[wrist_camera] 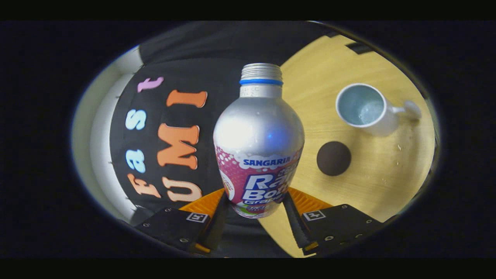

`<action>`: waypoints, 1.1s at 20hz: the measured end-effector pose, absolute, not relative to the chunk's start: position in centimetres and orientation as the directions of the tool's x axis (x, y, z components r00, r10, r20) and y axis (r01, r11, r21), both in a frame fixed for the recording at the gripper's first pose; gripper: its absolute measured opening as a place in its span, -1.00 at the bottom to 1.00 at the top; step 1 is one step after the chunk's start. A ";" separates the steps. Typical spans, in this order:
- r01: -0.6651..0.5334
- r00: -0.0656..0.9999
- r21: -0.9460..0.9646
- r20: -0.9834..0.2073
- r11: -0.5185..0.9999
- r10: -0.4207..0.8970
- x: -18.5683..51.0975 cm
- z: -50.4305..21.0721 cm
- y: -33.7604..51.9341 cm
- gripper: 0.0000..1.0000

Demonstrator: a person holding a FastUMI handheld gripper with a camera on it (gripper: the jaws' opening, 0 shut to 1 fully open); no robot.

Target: Take the bottle from table, then pour the juice into the cup, finally place the bottle on the coaster

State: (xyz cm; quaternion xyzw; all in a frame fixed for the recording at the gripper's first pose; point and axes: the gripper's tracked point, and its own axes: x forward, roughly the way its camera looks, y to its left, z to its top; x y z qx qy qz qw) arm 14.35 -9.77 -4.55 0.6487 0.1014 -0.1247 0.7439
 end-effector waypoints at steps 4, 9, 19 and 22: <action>0.408 0.905 0.762 -0.410 0.503 -0.113 14.7 -8.9 -9.6 0.48; 0.395 0.866 0.361 -0.453 0.845 -0.211 16.8 -11.5 -9.2 0.48; 0.423 0.800 -0.118 -0.416 0.898 -0.432 19.4 -13.5 -13.8 0.49; 0.434 0.795 -0.068 -0.441 0.898 -0.417 19.6 -14.8 -13.9 0.51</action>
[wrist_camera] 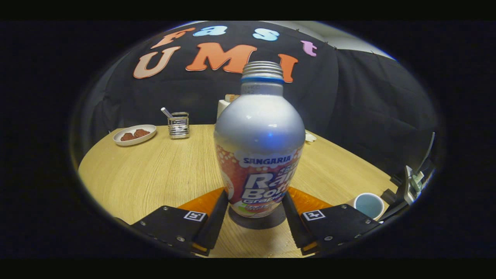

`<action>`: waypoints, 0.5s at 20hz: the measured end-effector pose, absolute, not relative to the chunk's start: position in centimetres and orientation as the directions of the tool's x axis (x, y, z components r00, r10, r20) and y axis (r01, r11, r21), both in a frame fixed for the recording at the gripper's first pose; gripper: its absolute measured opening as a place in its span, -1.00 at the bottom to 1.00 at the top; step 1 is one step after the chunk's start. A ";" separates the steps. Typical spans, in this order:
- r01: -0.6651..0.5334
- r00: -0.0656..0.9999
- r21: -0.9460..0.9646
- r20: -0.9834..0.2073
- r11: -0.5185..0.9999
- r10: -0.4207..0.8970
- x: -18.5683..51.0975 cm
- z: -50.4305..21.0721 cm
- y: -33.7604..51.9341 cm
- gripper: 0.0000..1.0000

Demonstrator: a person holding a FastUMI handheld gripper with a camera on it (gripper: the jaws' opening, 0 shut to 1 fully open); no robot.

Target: Take the bottle from table, then pour the juice into the cup, finally place the bottle on the coaster

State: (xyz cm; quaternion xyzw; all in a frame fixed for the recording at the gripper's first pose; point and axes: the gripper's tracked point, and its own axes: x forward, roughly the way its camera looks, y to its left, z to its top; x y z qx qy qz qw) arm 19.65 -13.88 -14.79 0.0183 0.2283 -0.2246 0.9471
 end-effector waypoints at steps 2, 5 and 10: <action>0.443 0.794 -0.026 -0.453 0.896 -0.405 19.7 -15.7 -14.1 0.51; 0.450 0.787 -0.007 -0.470 0.893 -0.400 19.5 -16.4 -14.1 0.52; 0.455 0.790 0.012 -0.467 0.890 -0.397 19.4 -16.8 -14.5 0.54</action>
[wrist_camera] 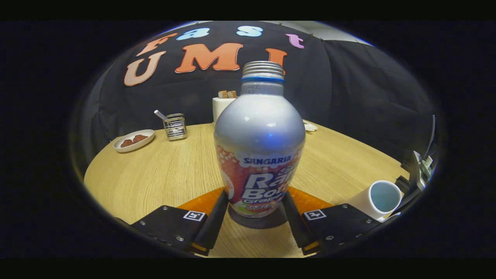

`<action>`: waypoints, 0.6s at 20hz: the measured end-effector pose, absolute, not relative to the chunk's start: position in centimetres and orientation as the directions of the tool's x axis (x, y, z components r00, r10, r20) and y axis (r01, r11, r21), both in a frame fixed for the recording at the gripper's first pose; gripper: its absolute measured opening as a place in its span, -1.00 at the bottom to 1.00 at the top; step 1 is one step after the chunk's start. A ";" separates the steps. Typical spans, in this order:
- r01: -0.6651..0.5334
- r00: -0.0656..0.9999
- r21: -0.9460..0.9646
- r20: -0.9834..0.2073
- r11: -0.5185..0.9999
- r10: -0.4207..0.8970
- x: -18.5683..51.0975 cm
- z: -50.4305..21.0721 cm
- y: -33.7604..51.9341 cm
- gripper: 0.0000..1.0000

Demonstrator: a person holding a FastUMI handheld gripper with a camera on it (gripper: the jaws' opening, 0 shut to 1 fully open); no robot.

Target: Take the bottle from table, then pour the juice into the cup, finally place the bottle on the coaster

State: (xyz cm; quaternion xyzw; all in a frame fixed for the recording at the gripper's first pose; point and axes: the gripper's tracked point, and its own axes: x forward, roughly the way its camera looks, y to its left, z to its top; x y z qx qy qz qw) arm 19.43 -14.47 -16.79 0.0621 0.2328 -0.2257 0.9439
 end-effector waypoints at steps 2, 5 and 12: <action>0.461 0.784 0.019 -0.476 0.887 -0.398 19.1 -17.1 -14.6 0.55; 0.464 0.778 0.018 -0.486 0.886 -0.398 18.7 -17.6 -14.7 0.55; 0.453 0.779 -0.016 -0.480 0.892 -0.404 17.9 -17.4 -14.5 0.64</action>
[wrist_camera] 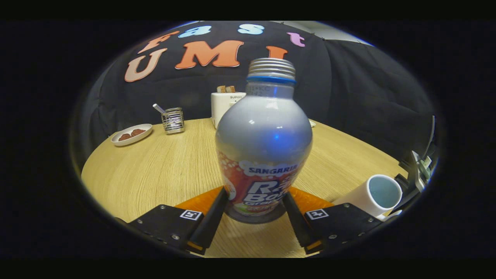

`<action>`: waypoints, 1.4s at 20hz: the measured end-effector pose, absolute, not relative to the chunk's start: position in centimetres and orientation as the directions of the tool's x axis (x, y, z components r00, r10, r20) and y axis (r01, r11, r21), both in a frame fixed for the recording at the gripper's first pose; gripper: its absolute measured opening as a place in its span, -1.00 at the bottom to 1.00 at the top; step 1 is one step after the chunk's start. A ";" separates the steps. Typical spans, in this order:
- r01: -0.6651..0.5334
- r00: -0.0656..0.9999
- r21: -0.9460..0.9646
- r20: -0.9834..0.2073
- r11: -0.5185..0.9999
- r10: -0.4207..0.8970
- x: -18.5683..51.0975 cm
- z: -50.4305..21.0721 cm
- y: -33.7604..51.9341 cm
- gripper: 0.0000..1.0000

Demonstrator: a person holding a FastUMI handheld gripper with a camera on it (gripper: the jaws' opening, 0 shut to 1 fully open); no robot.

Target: Take the bottle from table, then pour the juice into the cup, finally place the bottle on the coaster

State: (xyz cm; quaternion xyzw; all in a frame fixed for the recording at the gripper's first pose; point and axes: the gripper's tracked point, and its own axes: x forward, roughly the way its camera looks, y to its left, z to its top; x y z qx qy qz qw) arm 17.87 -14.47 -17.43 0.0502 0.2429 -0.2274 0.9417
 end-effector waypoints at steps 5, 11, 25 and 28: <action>0.467 0.786 -0.001 -0.457 0.884 -0.416 15.6 -16.1 -14.1 0.89; 0.355 0.869 0.056 -0.387 0.933 -0.307 11.5 -12.8 -8.4 0.94; -0.029 0.982 0.019 -0.187 0.999 0.032 1.5 -9.6 4.0 0.94; -0.046 0.989 0.040 -0.139 0.998 0.051 1.6 -7.8 4.3 0.94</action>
